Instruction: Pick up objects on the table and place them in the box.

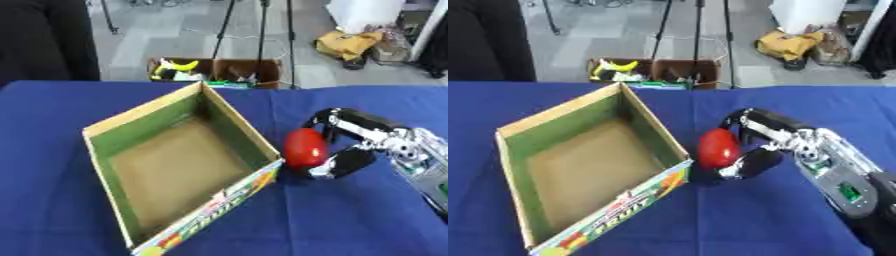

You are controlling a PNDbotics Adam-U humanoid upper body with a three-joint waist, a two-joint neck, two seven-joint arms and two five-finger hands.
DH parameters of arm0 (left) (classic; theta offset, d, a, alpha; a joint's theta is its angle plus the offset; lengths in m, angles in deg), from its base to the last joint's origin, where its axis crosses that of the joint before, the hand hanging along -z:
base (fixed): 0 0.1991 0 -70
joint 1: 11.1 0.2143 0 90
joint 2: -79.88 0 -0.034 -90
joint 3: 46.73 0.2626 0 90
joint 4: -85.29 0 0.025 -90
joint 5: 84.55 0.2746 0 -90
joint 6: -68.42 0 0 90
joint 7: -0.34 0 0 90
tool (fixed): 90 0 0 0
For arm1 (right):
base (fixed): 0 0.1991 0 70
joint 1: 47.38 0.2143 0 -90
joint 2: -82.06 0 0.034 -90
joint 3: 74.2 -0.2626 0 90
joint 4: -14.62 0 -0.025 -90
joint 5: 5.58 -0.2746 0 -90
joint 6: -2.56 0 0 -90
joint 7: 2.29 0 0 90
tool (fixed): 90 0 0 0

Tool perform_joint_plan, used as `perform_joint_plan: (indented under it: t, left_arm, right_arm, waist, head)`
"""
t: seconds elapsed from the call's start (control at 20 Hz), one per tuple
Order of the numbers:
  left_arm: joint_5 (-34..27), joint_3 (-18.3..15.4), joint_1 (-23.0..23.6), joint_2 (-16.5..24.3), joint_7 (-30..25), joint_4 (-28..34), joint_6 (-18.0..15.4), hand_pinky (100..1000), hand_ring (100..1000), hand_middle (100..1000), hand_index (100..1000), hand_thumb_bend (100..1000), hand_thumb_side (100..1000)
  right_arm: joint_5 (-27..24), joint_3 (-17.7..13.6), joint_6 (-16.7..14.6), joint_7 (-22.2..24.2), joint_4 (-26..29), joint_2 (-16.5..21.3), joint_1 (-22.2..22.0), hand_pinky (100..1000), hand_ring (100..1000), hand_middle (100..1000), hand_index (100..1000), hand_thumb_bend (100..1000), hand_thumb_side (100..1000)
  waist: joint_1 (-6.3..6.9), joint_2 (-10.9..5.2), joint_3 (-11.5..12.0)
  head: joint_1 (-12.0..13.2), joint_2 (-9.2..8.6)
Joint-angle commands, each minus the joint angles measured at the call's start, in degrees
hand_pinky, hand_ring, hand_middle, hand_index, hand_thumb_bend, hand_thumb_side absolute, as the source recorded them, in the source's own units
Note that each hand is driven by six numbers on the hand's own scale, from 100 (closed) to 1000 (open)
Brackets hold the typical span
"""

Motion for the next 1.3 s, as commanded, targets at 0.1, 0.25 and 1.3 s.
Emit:
perform_joint_plan:
  t: [0.1,0.25,1.3]
  left_arm:
    - [0.1,-0.1,-0.5,0.9,-0.1,0.7,-0.2,298,597,630,683,100,904]
    - [0.1,-0.1,-0.5,0.9,-0.2,0.7,-0.1,299,596,630,683,100,904]
    - [0.3,-0.5,0.1,1.3,0.0,0.8,0.6,301,596,630,683,100,901]
  right_arm:
    - [-2.0,-0.7,0.9,-0.7,0.7,1.3,0.4,494,505,694,743,271,405]
    - [-2.5,-0.8,1.8,-1.6,1.1,1.4,0.2,450,461,650,710,100,362]
    - [-7.6,-4.9,7.7,-10.2,14.6,5.7,-2.1,360,380,526,576,100,427]
  waist:
    - [0.08,-1.23,-0.1]
    - [0.05,-1.36,-0.2]
    - [-0.57,-4.27,-1.1]
  head:
    - [0.1,-0.69]
    - [0.1,-0.66]
    - [0.4,0.63]
